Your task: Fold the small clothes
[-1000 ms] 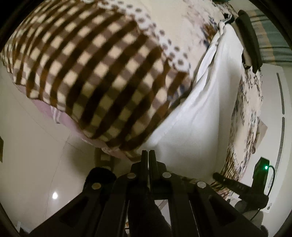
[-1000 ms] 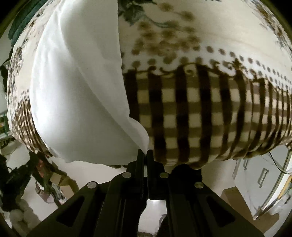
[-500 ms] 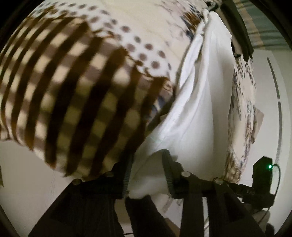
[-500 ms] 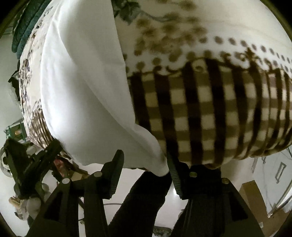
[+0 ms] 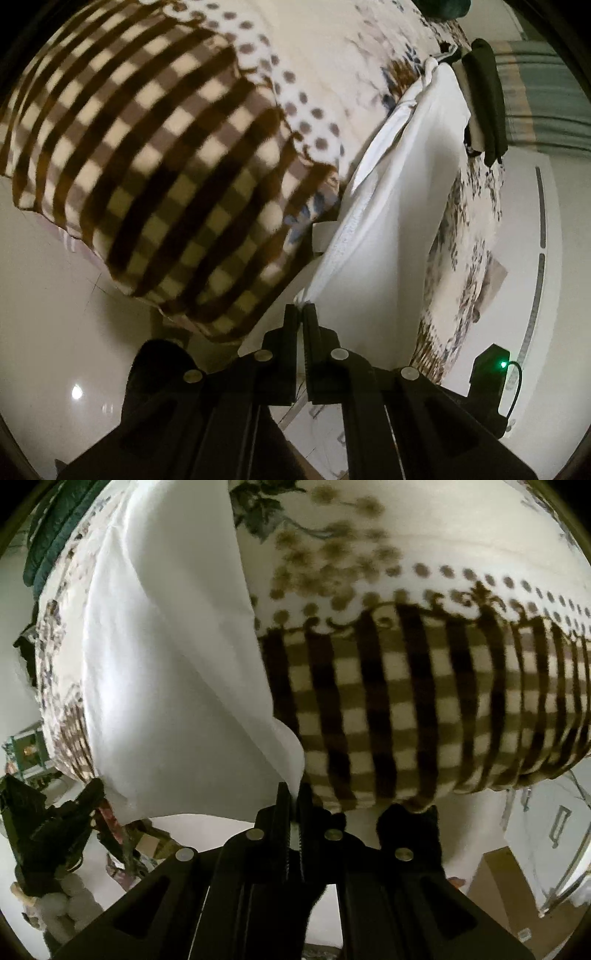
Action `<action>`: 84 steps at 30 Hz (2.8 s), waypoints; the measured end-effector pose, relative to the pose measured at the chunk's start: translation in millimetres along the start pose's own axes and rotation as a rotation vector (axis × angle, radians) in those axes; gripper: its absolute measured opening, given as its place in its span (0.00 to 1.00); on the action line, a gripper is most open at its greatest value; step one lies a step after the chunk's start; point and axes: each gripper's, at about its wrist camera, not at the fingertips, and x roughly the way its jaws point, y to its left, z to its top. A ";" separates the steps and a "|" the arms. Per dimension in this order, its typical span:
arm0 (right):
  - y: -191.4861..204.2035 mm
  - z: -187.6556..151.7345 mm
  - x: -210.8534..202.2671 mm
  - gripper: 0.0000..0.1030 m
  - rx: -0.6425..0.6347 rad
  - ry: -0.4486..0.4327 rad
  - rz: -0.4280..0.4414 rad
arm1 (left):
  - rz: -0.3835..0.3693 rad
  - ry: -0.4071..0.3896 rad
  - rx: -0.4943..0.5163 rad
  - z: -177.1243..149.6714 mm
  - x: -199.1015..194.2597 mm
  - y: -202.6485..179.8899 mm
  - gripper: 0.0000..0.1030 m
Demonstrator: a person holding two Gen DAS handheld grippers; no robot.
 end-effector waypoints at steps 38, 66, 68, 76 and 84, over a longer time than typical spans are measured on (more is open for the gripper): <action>34.6 483.1 -123.3 0.77 -0.166 -0.255 0.341 | -0.017 -0.070 0.321 388.3 152.9 -271.8 0.61; 71.0 364.5 -201.5 0.09 -0.338 -0.429 0.521 | -0.173 -0.285 0.512 270.3 23.8 -265.9 0.07; 58.7 332.6 -194.8 0.09 -0.317 -0.402 0.526 | -0.176 -0.251 0.498 256.0 30.4 -257.2 0.09; 16.9 239.4 -121.1 0.29 -0.248 -0.181 0.453 | -0.025 -0.039 0.309 176.6 42.0 -163.5 0.34; -9.7 214.2 -120.5 0.53 -0.212 -0.124 0.320 | -0.043 -0.079 0.173 177.0 25.5 -147.0 0.55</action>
